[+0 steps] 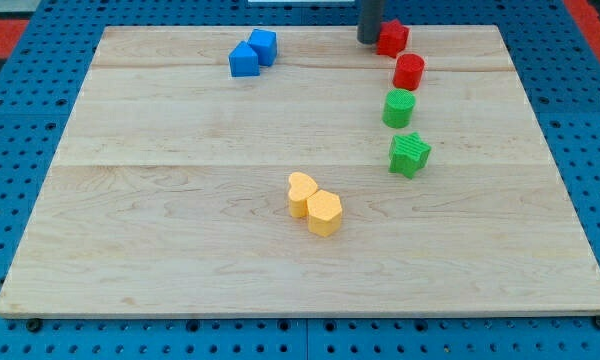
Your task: Move the green circle to the right
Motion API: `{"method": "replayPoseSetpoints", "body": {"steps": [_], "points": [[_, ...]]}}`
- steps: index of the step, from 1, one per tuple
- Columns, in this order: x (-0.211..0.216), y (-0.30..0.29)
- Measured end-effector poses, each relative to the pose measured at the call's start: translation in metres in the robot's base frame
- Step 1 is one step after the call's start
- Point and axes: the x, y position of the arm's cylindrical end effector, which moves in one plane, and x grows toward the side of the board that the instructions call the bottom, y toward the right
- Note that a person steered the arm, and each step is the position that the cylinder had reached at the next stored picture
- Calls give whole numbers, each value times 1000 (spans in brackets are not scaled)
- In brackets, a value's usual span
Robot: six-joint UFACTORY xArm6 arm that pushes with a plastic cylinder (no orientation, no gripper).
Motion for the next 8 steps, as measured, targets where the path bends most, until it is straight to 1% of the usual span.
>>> {"method": "replayPoseSetpoints", "body": {"steps": [2, 3, 5, 6, 8], "points": [[0, 13], [2, -40], [108, -45], [123, -32], [136, -9]]}}
